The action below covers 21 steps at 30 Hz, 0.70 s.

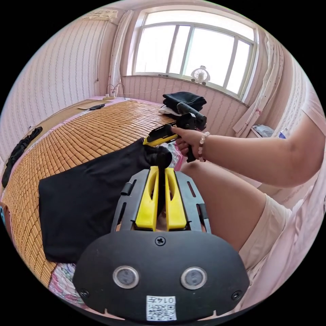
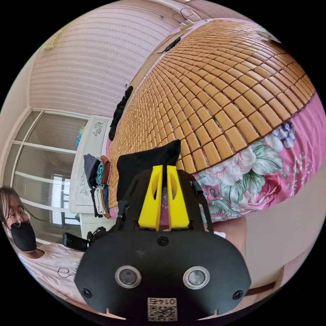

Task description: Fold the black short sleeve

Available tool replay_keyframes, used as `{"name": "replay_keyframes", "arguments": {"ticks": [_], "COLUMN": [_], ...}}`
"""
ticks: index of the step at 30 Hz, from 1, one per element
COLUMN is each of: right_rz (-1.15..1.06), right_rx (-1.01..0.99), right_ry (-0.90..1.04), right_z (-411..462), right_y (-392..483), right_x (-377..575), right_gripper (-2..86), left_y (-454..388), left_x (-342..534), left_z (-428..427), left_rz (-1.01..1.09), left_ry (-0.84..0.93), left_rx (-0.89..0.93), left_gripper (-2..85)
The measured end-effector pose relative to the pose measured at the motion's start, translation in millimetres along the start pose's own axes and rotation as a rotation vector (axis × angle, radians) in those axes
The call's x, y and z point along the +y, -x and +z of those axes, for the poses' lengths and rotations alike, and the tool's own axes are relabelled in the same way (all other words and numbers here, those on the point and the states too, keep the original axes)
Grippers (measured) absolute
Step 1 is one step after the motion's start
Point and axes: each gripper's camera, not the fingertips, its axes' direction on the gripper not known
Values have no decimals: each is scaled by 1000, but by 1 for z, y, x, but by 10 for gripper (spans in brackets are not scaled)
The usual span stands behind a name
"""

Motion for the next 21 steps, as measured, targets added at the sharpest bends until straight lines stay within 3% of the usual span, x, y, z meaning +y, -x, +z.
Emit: {"name": "replay_keyframes", "arguments": {"ticks": [6, 10, 15, 17, 21], "right_rz": [-114, -315, -540, -611, -584], "right_rx": [-16, -10, -19, 28, 172], "right_ry": [-45, -11, 138, 189, 282], "right_z": [-36, -25, 52, 106, 179], "right_y": [41, 110, 197, 235, 256], "right_x": [8, 1, -14, -21, -34], "right_gripper": [9, 9, 14, 22, 58], "left_y": [11, 56, 126, 151, 196], "left_x": [16, 41, 89, 102, 124], "left_z": [-32, -75, -120, -131, -128], "left_rz": [-94, -266, -508, -538, -630], "left_ry": [-99, -202, -214, -183, -59], "left_rx": [6, -22, -165, -316, -459], "left_gripper": [6, 6, 10, 28, 63]}}
